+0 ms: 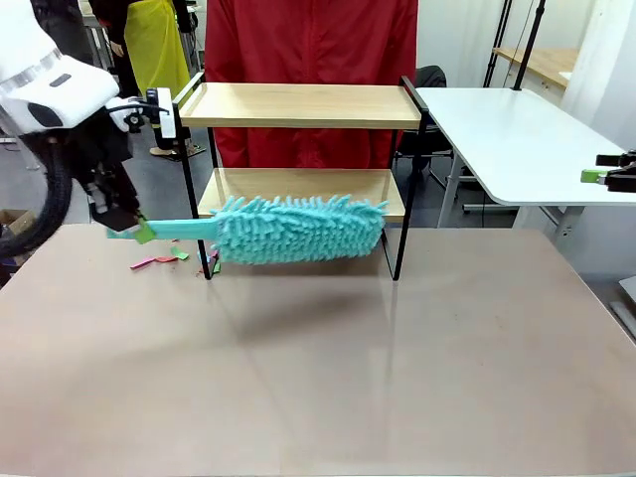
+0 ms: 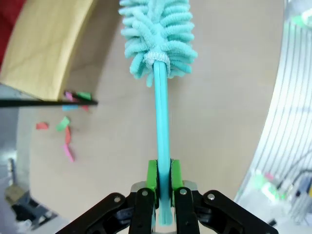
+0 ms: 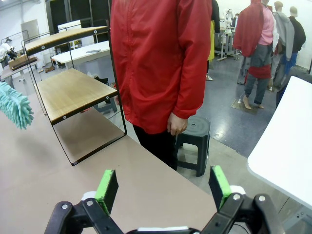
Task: Clean the shelf.
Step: Clean the specific section of the Shelf indicated by the human with the Duster.
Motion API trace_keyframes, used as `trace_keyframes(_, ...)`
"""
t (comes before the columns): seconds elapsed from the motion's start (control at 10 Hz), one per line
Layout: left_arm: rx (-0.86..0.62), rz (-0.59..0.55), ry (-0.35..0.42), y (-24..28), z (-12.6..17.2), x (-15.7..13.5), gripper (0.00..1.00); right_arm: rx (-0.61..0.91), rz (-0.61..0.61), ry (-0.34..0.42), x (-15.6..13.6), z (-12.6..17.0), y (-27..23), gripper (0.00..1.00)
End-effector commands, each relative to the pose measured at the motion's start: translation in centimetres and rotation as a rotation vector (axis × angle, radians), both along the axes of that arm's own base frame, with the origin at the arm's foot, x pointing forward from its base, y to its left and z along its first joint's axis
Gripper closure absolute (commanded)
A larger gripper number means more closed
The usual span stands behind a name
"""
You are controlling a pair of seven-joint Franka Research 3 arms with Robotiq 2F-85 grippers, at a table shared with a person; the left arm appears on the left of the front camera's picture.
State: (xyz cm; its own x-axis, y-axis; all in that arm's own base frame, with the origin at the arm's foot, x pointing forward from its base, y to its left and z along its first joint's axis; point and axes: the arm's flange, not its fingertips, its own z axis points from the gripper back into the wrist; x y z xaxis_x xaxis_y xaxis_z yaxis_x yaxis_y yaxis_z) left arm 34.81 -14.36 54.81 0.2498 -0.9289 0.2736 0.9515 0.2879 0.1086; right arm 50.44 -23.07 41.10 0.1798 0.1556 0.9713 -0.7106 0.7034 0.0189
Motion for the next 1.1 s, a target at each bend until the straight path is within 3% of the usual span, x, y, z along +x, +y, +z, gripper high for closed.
trace_keyframes(0.0,0.129,-0.026,-0.01,1.7,2.4,-0.4,0.87,-0.007,-0.017,0.015,0.0,0.4,0.4,0.0)
trace_keyframes(0.5,0.43,-0.064,-0.005,6.5,5.5,-3.2,0.87,-0.007,-0.017,0.015,0.0,0.4,0.4,0.0)
trace_keyframes(0.9,0.577,-0.113,0.045,7.2,5.1,-5.6,0.87,-0.007,-0.017,0.015,0.0,0.4,0.4,0.0)
trace_keyframes(1.0,0.563,-0.086,0.021,7.3,5.7,-5.7,0.87,-0.007,-0.017,0.015,0.0,0.4,0.4,0.0)
